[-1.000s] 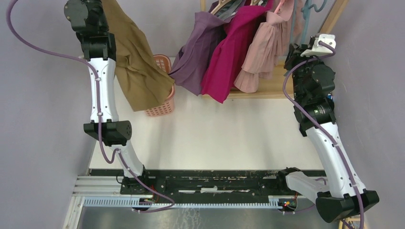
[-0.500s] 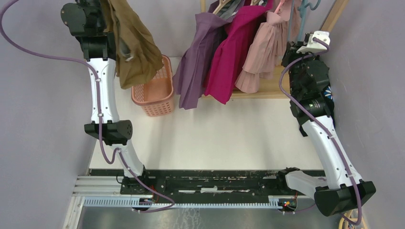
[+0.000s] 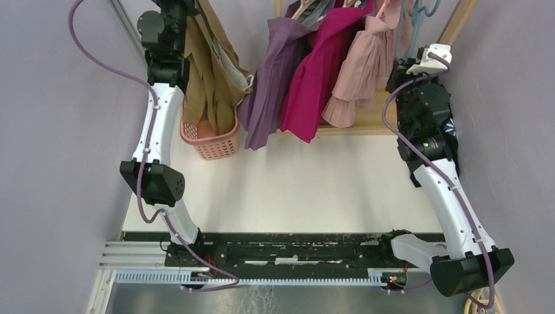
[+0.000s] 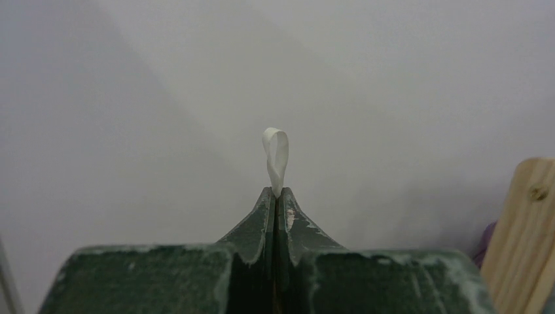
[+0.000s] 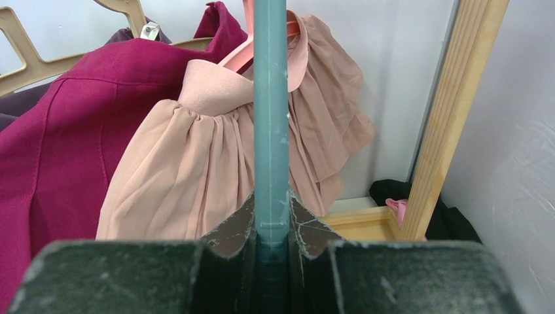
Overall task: Remove the skirt from the hanger
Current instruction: Place the skirt in the bin.
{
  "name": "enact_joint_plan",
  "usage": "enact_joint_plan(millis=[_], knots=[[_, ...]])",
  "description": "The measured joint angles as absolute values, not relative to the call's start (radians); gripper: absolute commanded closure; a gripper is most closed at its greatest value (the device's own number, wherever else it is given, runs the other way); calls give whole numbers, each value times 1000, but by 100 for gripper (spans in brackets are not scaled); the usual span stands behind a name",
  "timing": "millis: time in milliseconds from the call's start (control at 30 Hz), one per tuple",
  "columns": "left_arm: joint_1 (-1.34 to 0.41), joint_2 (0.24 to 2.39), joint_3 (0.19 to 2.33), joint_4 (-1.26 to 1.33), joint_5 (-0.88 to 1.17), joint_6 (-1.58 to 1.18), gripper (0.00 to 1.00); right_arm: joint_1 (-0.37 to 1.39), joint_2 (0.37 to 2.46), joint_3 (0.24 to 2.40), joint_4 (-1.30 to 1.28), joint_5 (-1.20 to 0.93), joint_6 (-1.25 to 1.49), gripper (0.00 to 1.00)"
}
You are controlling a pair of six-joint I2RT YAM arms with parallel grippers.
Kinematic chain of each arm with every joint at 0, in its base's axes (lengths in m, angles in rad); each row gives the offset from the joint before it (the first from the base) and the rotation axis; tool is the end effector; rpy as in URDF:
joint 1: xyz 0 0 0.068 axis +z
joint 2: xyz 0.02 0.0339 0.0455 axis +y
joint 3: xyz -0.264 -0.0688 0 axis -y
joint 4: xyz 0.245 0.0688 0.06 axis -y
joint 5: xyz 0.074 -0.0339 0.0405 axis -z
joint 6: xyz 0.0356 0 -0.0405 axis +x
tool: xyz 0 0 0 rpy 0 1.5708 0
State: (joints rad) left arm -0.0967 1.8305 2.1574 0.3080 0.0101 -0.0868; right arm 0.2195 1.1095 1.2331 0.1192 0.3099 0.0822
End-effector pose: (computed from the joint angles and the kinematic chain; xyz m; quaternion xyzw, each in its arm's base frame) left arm 0.3869 -0.0379 0.5691 0.0067 0.4510 -0.0840 0.8885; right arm 0.2395 0.0423 0.4656 0.0795 0.6158 0.0229 0.7836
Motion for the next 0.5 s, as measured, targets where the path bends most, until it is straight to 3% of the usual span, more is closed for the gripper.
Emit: enact_joint_plan(millis=[200,500], knots=[[-91,1728,1856,301,-95,0,97,220,1105,1230,118,303,82,99],[-91,1539,1585,267,-210,90,97,218,1104,1230,110,290,83,99]])
